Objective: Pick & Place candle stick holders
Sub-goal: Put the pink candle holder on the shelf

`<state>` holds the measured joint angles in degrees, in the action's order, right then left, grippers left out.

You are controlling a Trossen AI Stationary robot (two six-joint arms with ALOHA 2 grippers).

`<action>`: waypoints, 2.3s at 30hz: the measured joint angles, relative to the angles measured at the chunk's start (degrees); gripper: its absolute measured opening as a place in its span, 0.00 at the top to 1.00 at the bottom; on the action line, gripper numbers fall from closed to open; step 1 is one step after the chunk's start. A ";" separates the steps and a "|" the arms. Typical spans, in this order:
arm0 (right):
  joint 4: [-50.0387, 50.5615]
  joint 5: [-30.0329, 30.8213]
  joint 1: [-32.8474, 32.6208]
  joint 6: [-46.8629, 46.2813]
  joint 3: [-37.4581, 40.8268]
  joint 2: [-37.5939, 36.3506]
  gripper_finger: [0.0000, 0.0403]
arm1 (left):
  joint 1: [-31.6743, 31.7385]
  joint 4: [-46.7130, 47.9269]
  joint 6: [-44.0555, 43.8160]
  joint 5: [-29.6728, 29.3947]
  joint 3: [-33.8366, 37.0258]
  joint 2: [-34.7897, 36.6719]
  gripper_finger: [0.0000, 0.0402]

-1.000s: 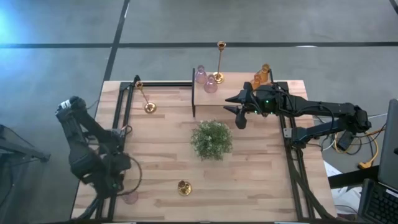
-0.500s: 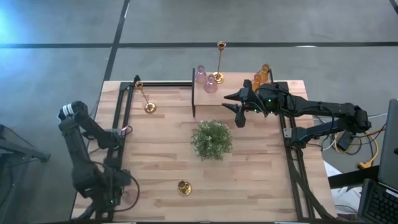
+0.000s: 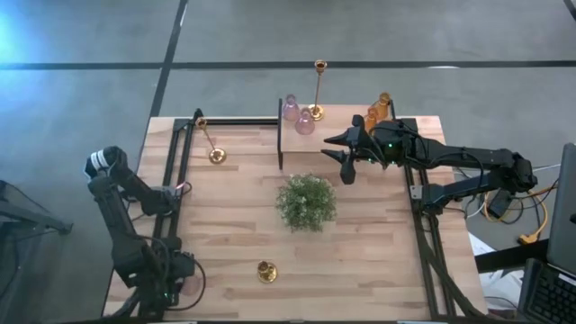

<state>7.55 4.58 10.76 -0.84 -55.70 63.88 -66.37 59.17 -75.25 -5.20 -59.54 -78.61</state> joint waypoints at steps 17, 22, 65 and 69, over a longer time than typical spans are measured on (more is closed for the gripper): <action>0.08 -0.02 0.00 -0.02 0.00 0.00 0.66 | 1.89 -4.12 -1.63 1.24 5.80 0.02 0.44; 0.09 -0.02 0.00 -0.04 0.00 0.00 0.68 | 3.75 -6.16 -1.18 1.20 6.96 0.20 0.47; -1.27 -2.05 -0.14 5.94 2.47 0.00 0.71 | 43.16 -8.53 23.69 -6.77 7.47 17.96 0.92; -1.66 -2.04 -1.23 9.27 2.47 0.00 0.74 | 48.60 -8.81 27.29 -5.62 7.27 21.03 0.92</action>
<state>5.89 2.54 9.53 8.43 -53.23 63.88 -17.77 50.36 -47.96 -10.82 -52.27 -57.58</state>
